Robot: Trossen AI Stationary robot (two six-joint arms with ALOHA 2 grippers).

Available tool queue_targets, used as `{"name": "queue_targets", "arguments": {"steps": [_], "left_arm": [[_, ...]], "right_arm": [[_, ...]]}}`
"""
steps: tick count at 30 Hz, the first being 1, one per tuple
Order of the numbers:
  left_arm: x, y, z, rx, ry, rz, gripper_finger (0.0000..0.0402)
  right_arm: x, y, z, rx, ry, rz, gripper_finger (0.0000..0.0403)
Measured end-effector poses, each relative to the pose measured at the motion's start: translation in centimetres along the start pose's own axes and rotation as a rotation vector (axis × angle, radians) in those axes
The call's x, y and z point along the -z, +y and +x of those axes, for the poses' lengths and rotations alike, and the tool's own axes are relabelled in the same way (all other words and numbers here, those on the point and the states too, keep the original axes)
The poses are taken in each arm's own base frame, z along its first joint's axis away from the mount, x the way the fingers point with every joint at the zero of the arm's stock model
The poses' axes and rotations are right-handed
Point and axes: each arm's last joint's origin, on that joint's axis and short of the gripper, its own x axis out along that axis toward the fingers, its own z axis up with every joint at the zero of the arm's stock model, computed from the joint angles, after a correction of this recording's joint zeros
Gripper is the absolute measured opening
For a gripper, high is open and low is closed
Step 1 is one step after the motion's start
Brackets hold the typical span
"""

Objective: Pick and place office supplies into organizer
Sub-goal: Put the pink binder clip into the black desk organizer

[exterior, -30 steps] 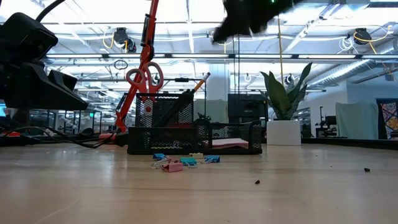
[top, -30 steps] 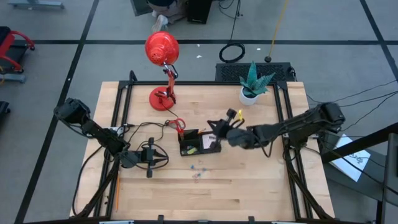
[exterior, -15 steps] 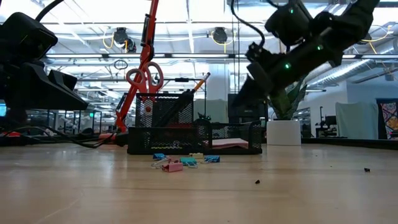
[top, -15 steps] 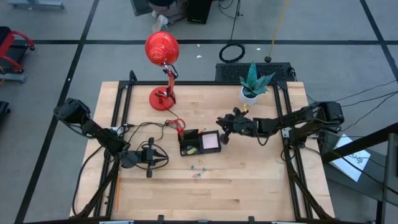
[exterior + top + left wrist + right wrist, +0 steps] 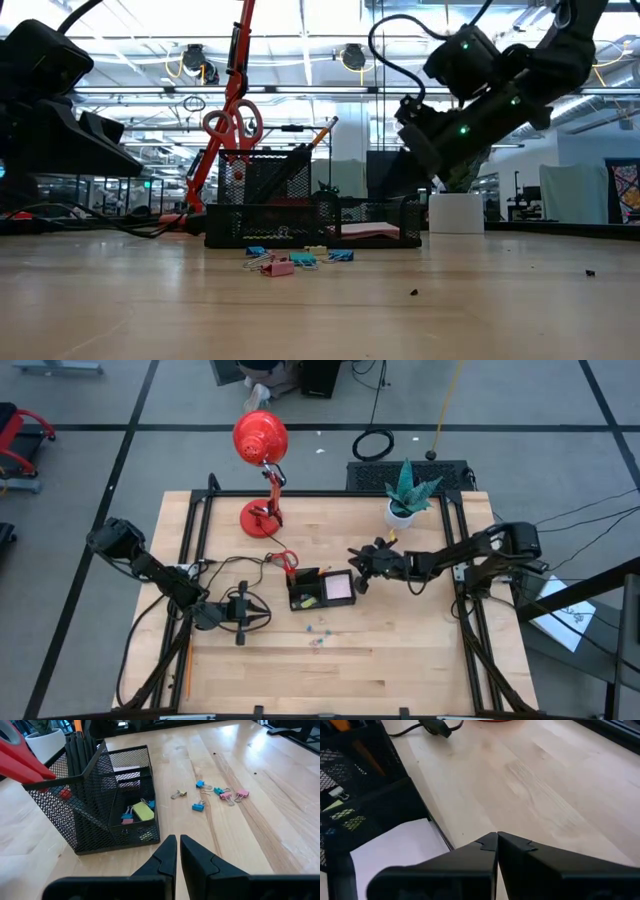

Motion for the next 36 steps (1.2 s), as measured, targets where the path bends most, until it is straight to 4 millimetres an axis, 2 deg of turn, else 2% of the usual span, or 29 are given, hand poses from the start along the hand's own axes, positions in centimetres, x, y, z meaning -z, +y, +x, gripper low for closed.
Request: {"name": "queue_targets", "arguments": {"steps": [10,19,26,32,36], "left_arm": [[0.0,0.0,0.0,0.000,-0.001,-0.001,0.0031],[0.0,0.0,0.0,-0.001,0.004,0.002,0.0031],[0.0,0.0,0.0,0.000,0.004,0.002,0.0031],[0.1,0.0,0.0,0.008,0.006,-0.010,0.0031],[0.1,-0.2,0.0,0.077,0.020,-0.009,0.0031]], "right_arm": [[1.4,0.4,1.4,-0.048,0.034,0.021,0.0000],[1.9,1.8,1.0,-0.075,0.039,0.017,0.0000],[1.2,1.5,0.7,-0.016,-0.008,-0.022,0.0000],[-1.3,1.4,-1.8,-0.035,-0.082,-0.034,0.0000],[-2.6,2.5,-4.5,-0.109,-0.141,-0.099,0.0000]]}}
